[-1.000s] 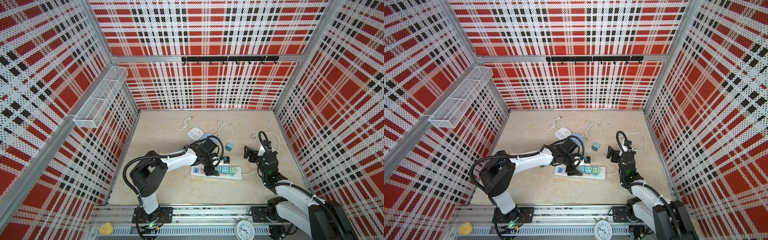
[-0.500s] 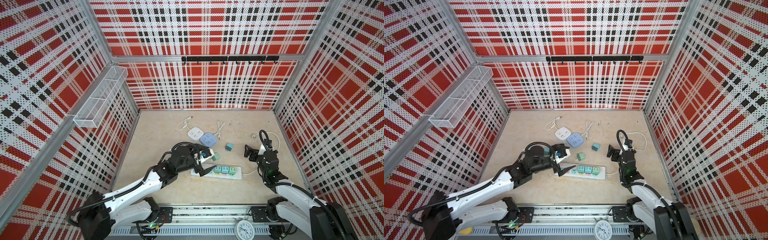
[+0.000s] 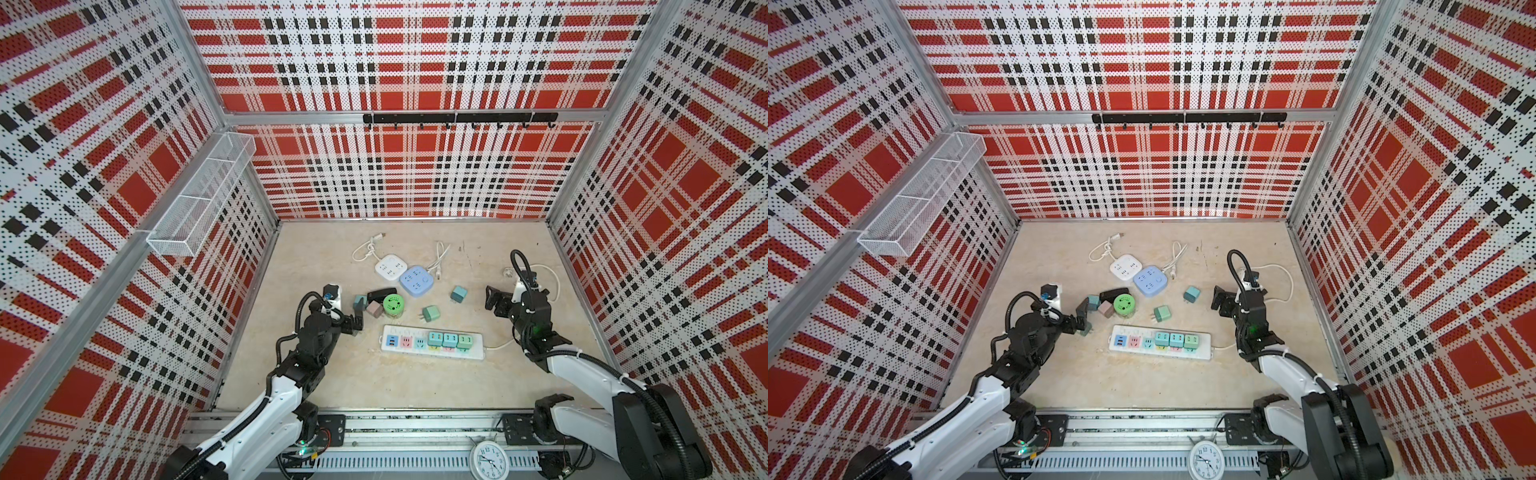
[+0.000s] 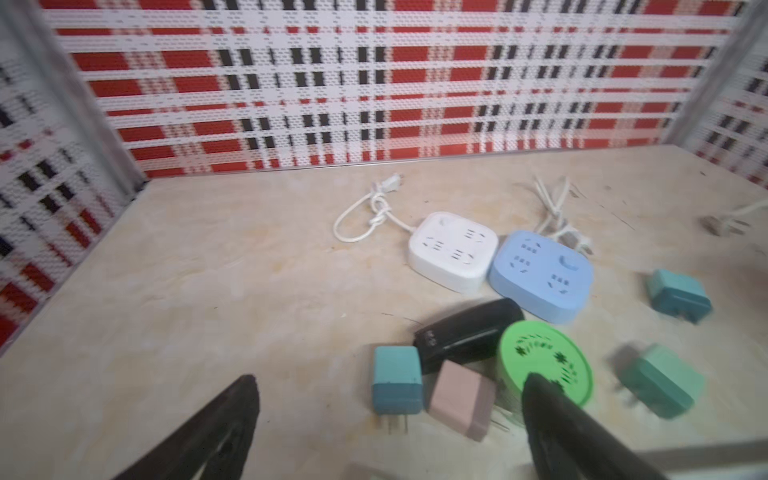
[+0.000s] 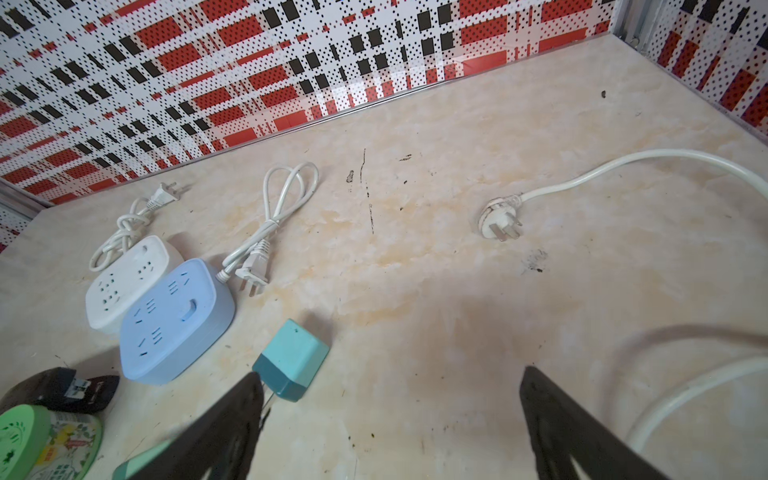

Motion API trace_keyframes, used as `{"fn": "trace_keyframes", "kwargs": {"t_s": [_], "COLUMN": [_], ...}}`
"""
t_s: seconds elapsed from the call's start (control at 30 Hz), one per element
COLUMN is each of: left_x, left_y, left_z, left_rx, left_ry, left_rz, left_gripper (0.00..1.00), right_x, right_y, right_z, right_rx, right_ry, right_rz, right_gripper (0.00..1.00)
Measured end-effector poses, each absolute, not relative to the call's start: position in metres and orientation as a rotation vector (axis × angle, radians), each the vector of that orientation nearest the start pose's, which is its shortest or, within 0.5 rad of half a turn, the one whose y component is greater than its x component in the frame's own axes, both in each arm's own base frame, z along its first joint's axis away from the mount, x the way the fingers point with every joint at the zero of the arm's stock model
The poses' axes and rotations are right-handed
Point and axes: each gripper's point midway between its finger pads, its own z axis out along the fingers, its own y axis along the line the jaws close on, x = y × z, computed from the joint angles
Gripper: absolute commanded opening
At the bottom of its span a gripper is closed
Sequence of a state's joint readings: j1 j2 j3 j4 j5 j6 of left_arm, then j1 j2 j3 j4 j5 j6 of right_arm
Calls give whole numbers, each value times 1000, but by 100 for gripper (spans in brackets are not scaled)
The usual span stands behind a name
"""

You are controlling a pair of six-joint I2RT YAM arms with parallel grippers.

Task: Insert the plug
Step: 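Open the left gripper and withdraw it from the strip, then lower the right gripper onto a teal adapter near the blue socket cube and grasp it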

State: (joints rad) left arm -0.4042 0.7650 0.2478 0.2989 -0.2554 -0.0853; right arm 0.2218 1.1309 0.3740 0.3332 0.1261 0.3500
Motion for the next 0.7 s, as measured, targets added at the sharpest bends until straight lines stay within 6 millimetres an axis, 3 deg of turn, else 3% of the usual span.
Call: {"fn": "trace_keyframes", "kwargs": {"t_s": [0.27,0.5,0.7], "left_x": [298,299,304], "left_y": [-55,-30,-32], "left_z": [194,192,184], "left_rx": [-18,-151,-137], "left_ry": [1718,1710,1735], "left_rz": [-21,58,62], "left_gripper": [99,99,99], "right_x": [349,364,367], "right_y": [64,103,127], "right_z": [129,131,116], "right_rx": [232,155,97], "right_ry": [2060,2135,2212], "right_rz": [271,299,289], "right_gripper": [88,85,84]}}
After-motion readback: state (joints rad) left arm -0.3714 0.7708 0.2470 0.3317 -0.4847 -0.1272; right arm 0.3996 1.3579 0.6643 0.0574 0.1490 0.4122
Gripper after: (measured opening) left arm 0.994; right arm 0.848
